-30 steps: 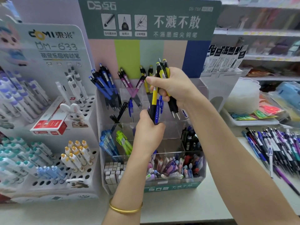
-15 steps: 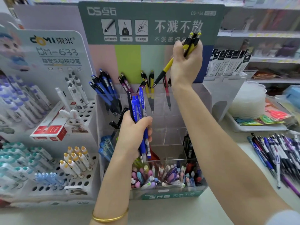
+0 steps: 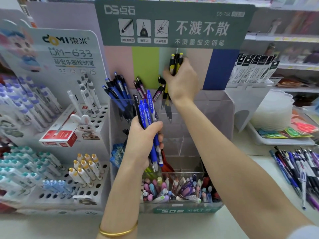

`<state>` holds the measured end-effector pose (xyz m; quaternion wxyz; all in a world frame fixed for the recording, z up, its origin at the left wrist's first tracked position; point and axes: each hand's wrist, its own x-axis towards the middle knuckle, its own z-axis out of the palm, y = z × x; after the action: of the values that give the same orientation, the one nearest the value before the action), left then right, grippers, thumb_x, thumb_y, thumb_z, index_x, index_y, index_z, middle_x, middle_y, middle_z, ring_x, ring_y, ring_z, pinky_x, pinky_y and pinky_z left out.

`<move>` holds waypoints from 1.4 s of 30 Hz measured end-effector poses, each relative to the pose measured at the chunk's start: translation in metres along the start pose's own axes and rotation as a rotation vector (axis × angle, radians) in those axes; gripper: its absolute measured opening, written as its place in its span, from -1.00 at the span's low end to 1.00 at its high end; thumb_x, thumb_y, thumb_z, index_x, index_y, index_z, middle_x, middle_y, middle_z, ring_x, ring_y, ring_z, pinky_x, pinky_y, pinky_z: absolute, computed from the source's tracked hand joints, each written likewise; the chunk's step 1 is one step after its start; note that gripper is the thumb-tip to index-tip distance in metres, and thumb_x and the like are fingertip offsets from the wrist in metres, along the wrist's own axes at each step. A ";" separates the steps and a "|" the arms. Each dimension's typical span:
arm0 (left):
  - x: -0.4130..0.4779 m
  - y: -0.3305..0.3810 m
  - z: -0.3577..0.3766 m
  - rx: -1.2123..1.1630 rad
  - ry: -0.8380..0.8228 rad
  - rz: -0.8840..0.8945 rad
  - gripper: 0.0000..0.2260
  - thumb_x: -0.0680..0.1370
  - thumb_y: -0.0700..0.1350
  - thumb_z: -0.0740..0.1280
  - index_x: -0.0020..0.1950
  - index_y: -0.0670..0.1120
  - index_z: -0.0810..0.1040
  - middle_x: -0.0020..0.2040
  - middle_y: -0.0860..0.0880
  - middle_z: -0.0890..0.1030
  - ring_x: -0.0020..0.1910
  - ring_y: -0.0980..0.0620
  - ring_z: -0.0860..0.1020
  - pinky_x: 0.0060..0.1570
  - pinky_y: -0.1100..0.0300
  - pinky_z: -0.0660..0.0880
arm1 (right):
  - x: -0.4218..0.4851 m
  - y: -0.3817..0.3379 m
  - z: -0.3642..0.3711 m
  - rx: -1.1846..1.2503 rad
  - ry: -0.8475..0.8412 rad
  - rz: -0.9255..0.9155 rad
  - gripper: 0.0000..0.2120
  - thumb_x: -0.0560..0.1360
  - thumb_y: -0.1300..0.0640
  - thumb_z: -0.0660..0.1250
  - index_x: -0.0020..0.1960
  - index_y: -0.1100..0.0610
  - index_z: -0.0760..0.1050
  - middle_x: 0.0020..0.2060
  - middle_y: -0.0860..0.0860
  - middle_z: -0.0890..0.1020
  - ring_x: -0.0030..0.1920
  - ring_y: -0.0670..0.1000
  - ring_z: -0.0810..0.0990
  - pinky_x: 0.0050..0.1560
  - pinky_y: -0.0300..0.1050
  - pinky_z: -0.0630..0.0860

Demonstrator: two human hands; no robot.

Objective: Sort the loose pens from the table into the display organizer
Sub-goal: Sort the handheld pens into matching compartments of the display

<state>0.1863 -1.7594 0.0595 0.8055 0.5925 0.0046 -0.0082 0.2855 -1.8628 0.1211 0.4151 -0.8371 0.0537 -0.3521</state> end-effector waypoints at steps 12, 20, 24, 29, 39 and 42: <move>0.000 -0.001 -0.005 -0.034 -0.027 -0.008 -0.86 0.58 -0.31 0.27 -0.03 -0.12 0.35 -0.33 -0.05 0.43 -0.48 0.06 0.40 -0.51 0.20 0.38 | -0.012 0.008 -0.017 -0.066 -0.277 -0.019 -0.63 0.51 0.14 0.40 0.14 0.31 0.32 -0.04 0.11 0.50 -0.08 0.08 0.45 -0.11 -0.14 0.35; -0.001 0.001 -0.006 -0.049 -0.029 -0.010 -0.86 0.58 -0.32 0.26 -0.05 -0.11 0.35 -0.33 -0.05 0.42 -0.47 0.06 0.39 -0.51 0.20 0.38 | -0.020 0.007 -0.014 -0.272 -0.212 -0.074 -0.65 0.51 -0.05 0.37 0.12 0.20 0.45 0.00 0.11 0.62 0.01 0.20 0.56 -0.14 -0.02 0.43; -0.001 0.002 -0.008 -0.049 -0.030 -0.004 -0.85 0.58 -0.32 0.26 -0.04 -0.10 0.36 -0.33 -0.04 0.43 -0.47 0.07 0.40 -0.51 0.20 0.39 | -0.025 0.001 -0.015 -0.322 -0.203 -0.125 -0.62 0.53 -0.06 0.33 0.17 0.21 0.40 0.02 0.15 0.62 0.03 0.24 0.56 -0.08 0.04 0.47; -0.002 0.004 -0.012 -0.048 -0.034 -0.005 -0.86 0.57 -0.32 0.27 -0.01 -0.11 0.36 -0.32 -0.04 0.44 -0.47 0.07 0.41 -0.50 0.20 0.40 | -0.020 0.008 -0.023 -0.134 -0.190 -0.021 -0.61 0.46 0.07 0.44 0.17 0.24 0.43 0.00 0.11 0.60 0.02 0.16 0.55 -0.01 0.01 0.47; -0.001 0.004 -0.012 -0.062 -0.038 -0.014 -0.86 0.57 -0.32 0.27 0.00 -0.11 0.36 -0.33 -0.04 0.44 -0.47 0.07 0.40 -0.50 0.21 0.39 | -0.037 0.007 -0.026 -0.284 -0.313 -0.036 -0.51 0.42 -0.14 0.43 0.05 0.20 0.33 -0.09 0.13 0.59 -0.01 0.23 0.55 0.02 0.08 0.45; -0.002 0.004 -0.010 -0.064 -0.037 -0.017 -0.86 0.57 -0.33 0.26 -0.01 -0.12 0.35 -0.33 -0.03 0.43 -0.48 0.07 0.39 -0.51 0.21 0.39 | -0.037 0.002 -0.014 -0.483 -0.276 -0.099 -0.58 0.52 -0.11 0.33 0.13 0.17 0.30 0.03 0.14 0.63 0.10 0.23 0.57 0.12 0.07 0.33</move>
<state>0.1846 -1.7483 0.0603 0.8240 0.5659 -0.0051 -0.0261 0.2488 -1.8592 0.1054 0.1890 -0.9535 0.0380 -0.2317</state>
